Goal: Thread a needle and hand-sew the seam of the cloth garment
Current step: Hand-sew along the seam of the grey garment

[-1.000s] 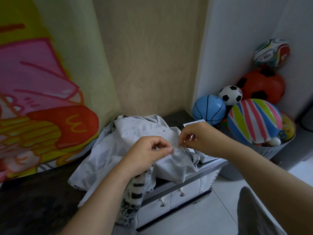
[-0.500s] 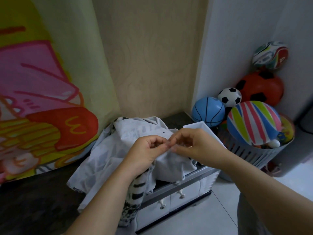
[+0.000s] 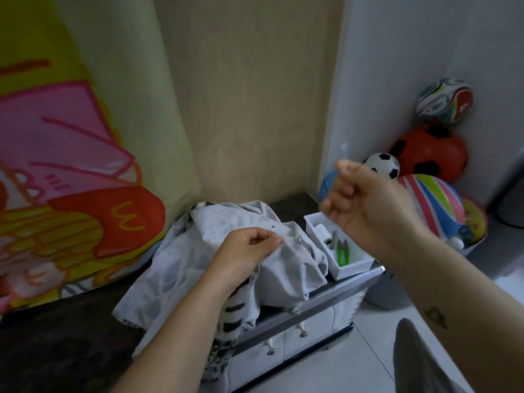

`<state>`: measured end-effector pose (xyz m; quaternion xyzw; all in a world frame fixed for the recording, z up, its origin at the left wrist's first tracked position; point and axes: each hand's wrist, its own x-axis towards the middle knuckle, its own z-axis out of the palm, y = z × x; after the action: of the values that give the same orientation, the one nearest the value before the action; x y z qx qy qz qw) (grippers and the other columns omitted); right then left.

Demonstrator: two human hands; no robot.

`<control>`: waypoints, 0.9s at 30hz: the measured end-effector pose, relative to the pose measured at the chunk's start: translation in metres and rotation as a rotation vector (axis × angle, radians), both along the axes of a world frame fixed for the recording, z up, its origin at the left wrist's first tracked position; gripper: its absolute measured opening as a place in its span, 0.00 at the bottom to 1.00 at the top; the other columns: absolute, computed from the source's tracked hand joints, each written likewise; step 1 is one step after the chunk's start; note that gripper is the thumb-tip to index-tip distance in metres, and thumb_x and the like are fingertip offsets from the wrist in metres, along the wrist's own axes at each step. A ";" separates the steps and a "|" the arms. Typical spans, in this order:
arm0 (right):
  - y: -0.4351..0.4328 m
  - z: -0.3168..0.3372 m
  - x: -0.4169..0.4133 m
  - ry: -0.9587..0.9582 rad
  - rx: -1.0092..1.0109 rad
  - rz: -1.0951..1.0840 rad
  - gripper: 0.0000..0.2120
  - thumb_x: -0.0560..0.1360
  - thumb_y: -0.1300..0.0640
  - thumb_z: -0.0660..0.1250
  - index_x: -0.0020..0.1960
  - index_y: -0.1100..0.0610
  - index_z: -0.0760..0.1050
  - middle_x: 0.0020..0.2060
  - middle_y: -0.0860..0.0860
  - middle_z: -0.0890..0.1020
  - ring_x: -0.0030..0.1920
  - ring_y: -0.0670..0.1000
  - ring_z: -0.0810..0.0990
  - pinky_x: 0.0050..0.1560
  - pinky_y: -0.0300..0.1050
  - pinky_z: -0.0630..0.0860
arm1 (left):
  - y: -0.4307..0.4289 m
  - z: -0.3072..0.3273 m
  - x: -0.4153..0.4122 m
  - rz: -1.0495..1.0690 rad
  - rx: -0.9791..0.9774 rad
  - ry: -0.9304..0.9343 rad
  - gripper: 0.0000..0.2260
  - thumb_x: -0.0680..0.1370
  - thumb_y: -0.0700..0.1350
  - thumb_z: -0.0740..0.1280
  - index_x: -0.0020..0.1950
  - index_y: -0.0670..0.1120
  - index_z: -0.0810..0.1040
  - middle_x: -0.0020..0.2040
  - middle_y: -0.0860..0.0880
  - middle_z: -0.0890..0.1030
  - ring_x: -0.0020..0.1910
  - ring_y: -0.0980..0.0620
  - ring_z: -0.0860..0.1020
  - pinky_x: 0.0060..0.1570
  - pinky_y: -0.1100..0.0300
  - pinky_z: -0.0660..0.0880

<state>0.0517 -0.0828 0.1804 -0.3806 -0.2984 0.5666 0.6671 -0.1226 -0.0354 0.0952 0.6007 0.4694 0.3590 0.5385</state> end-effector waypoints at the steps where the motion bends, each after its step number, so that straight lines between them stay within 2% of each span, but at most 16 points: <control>1: -0.004 -0.002 -0.003 -0.260 -0.054 0.047 0.09 0.79 0.63 0.55 0.44 0.58 0.72 0.25 0.47 0.66 0.23 0.45 0.65 0.31 0.41 0.74 | 0.000 0.001 0.000 0.002 -0.001 0.003 0.05 0.76 0.43 0.71 0.40 0.50 0.83 0.37 0.57 0.84 0.37 0.65 0.80 0.38 0.74 0.72; 3: -0.009 -0.019 -0.007 -0.907 -0.092 0.113 0.06 0.78 0.59 0.61 0.46 0.56 0.76 0.23 0.45 0.70 0.22 0.42 0.66 0.29 0.38 0.72 | -0.002 0.002 0.001 -0.001 0.002 0.003 0.04 0.76 0.43 0.70 0.42 0.49 0.83 0.38 0.55 0.84 0.38 0.63 0.80 0.39 0.73 0.73; 4: -0.008 -0.030 -0.008 -1.154 -0.078 0.130 0.03 0.77 0.56 0.65 0.46 0.53 0.77 0.24 0.45 0.72 0.22 0.41 0.66 0.27 0.37 0.69 | -0.003 0.003 0.001 -0.001 0.008 0.004 0.04 0.76 0.43 0.70 0.42 0.49 0.83 0.39 0.54 0.85 0.38 0.62 0.81 0.39 0.73 0.73; 5: -0.008 -0.039 -0.010 -1.317 -0.063 0.130 0.03 0.75 0.51 0.67 0.45 0.50 0.77 0.25 0.46 0.72 0.22 0.41 0.66 0.27 0.36 0.67 | -0.005 0.004 0.002 0.000 0.018 0.004 0.04 0.76 0.43 0.70 0.42 0.49 0.83 0.40 0.53 0.85 0.39 0.62 0.81 0.40 0.73 0.74; 7: -0.007 -0.051 -0.015 -1.457 -0.089 0.091 0.08 0.72 0.44 0.69 0.45 0.48 0.77 0.28 0.45 0.73 0.26 0.42 0.68 0.29 0.35 0.65 | -0.007 0.005 0.003 0.000 0.031 -0.003 0.04 0.76 0.41 0.70 0.42 0.48 0.83 0.40 0.52 0.84 0.38 0.62 0.80 0.41 0.73 0.74; 10: -0.008 -0.057 -0.020 -1.461 -0.134 0.041 0.09 0.71 0.42 0.70 0.46 0.46 0.76 0.30 0.44 0.73 0.29 0.42 0.70 0.29 0.35 0.62 | -0.011 0.007 0.004 0.005 0.033 -0.012 0.05 0.76 0.40 0.70 0.41 0.47 0.82 0.39 0.51 0.83 0.37 0.61 0.79 0.41 0.73 0.73; 14: -0.006 -0.051 -0.016 -1.398 -0.053 0.026 0.07 0.73 0.48 0.69 0.41 0.51 0.78 0.24 0.44 0.70 0.24 0.42 0.66 0.29 0.33 0.62 | -0.009 0.006 0.002 0.006 0.033 0.015 0.05 0.76 0.42 0.70 0.41 0.49 0.82 0.38 0.54 0.83 0.37 0.62 0.79 0.40 0.74 0.74; 16: -0.006 -0.038 -0.014 -1.122 0.018 0.001 0.07 0.73 0.52 0.70 0.39 0.54 0.78 0.24 0.45 0.72 0.24 0.42 0.68 0.32 0.37 0.69 | -0.006 0.005 0.000 0.008 0.025 0.030 0.04 0.76 0.44 0.70 0.41 0.49 0.83 0.39 0.55 0.84 0.38 0.63 0.80 0.39 0.73 0.74; 18: -0.006 -0.024 -0.014 -0.655 0.071 0.011 0.08 0.73 0.57 0.69 0.35 0.56 0.75 0.24 0.47 0.73 0.27 0.50 0.75 0.44 0.43 0.77 | -0.003 0.004 0.000 0.015 0.025 0.039 0.03 0.76 0.43 0.70 0.43 0.48 0.83 0.40 0.54 0.84 0.40 0.61 0.80 0.41 0.73 0.74; 19: -0.005 -0.018 -0.014 -0.395 0.101 0.066 0.10 0.72 0.58 0.68 0.33 0.55 0.73 0.23 0.47 0.70 0.25 0.54 0.74 0.51 0.48 0.79 | -0.002 0.003 0.000 0.020 0.028 0.052 0.04 0.76 0.43 0.70 0.42 0.49 0.83 0.41 0.54 0.84 0.41 0.61 0.79 0.42 0.73 0.74; 21: -0.008 -0.003 -0.016 0.005 0.120 0.238 0.13 0.72 0.58 0.64 0.29 0.54 0.68 0.21 0.45 0.60 0.19 0.47 0.61 0.50 0.50 0.80 | 0.001 0.002 0.001 0.028 0.034 0.088 0.04 0.76 0.44 0.70 0.42 0.51 0.82 0.41 0.55 0.83 0.41 0.62 0.79 0.44 0.72 0.73; 22: -0.009 0.002 -0.014 0.075 0.071 0.343 0.14 0.72 0.58 0.63 0.29 0.53 0.66 0.21 0.45 0.57 0.19 0.44 0.56 0.46 0.47 0.80 | 0.001 0.002 0.001 0.032 0.037 0.099 0.05 0.76 0.44 0.70 0.41 0.51 0.82 0.40 0.56 0.83 0.40 0.63 0.78 0.42 0.73 0.72; 23: -0.010 0.005 -0.009 0.048 -0.001 0.483 0.13 0.72 0.57 0.64 0.29 0.53 0.68 0.23 0.45 0.55 0.21 0.43 0.54 0.43 0.45 0.80 | 0.001 0.002 0.001 0.041 0.036 0.100 0.05 0.76 0.44 0.70 0.41 0.51 0.82 0.40 0.56 0.83 0.39 0.64 0.78 0.41 0.74 0.72; 24: -0.013 0.006 -0.003 -0.068 -0.075 0.648 0.11 0.72 0.56 0.66 0.31 0.54 0.71 0.24 0.45 0.55 0.22 0.43 0.54 0.42 0.45 0.80 | 0.002 0.002 0.001 0.055 0.028 0.092 0.05 0.76 0.44 0.70 0.41 0.51 0.82 0.40 0.56 0.82 0.39 0.63 0.78 0.39 0.75 0.72; 26: -0.017 0.003 0.010 -0.545 -0.204 0.911 0.03 0.73 0.55 0.69 0.44 0.55 0.78 0.26 0.46 0.62 0.24 0.44 0.60 0.41 0.44 0.79 | 0.001 0.003 0.000 0.081 0.008 0.066 0.04 0.76 0.44 0.70 0.42 0.50 0.82 0.40 0.55 0.83 0.41 0.61 0.79 0.39 0.74 0.72; 27: -0.018 -0.001 0.013 -0.817 -0.281 0.924 0.06 0.74 0.56 0.69 0.50 0.55 0.78 0.29 0.48 0.67 0.26 0.44 0.66 0.42 0.44 0.80 | 0.001 0.004 0.000 0.089 0.011 0.067 0.03 0.76 0.44 0.70 0.42 0.51 0.82 0.41 0.55 0.83 0.42 0.60 0.79 0.39 0.74 0.72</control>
<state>0.0645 -0.1004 0.1795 -0.4820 -0.5854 0.6389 0.1297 -0.1230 -0.0348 0.0994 0.5938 0.5114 0.3651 0.5026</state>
